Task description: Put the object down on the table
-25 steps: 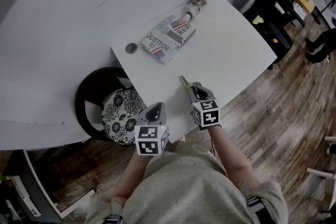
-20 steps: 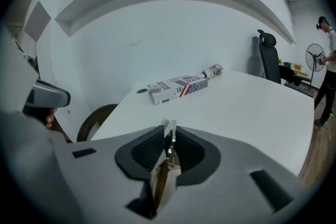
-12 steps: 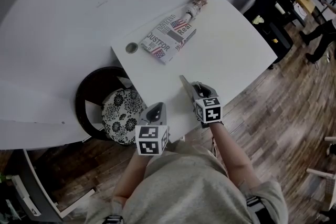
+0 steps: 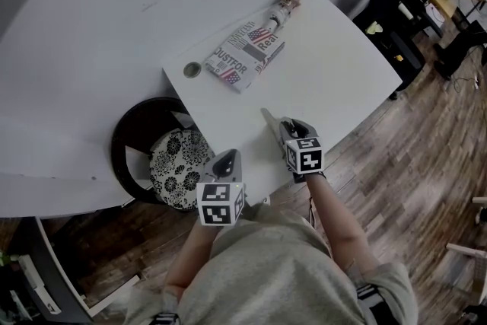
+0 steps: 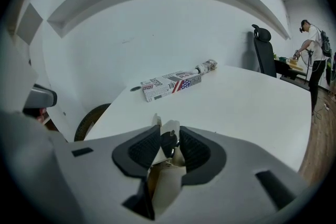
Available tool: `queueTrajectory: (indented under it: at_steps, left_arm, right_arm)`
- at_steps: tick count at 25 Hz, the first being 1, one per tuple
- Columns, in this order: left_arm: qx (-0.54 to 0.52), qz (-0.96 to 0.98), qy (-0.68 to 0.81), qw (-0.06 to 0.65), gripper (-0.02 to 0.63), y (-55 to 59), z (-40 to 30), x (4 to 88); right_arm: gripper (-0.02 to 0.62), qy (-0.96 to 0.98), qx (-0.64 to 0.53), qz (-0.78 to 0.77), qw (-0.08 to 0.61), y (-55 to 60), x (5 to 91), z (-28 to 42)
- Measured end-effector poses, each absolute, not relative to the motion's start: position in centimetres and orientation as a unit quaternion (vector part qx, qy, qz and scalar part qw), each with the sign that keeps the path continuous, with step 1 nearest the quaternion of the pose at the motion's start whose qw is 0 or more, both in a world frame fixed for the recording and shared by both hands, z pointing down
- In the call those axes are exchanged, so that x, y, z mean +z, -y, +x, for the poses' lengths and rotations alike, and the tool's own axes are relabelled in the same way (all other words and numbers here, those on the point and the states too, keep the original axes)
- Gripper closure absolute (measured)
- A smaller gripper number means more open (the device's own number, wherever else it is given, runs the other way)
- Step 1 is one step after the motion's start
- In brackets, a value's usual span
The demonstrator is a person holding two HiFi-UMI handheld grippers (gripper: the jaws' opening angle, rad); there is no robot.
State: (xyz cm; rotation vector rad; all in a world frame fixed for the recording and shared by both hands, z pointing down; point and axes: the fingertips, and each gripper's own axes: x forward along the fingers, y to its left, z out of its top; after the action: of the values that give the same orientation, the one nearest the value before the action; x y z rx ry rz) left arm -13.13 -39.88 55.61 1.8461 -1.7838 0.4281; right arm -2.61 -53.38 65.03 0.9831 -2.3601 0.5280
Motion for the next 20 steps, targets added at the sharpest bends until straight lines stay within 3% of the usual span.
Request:
queueTrajectory:
  at_steps: [3, 20]
  left_arm:
    - [0.159, 0.683, 0.661, 0.265, 0.597, 39.6, -13.2, 55.5]
    - [0.157, 0.69, 0.658, 0.257, 0.597, 36.4, -13.4, 54.4]
  right_arm:
    - [0.463, 0.868, 0.175, 0.375, 0.274, 53.7, 65.1, -2.2]
    - [0.454, 0.856, 0.156, 0.41, 0.274, 52.7, 63.5, -1.4]
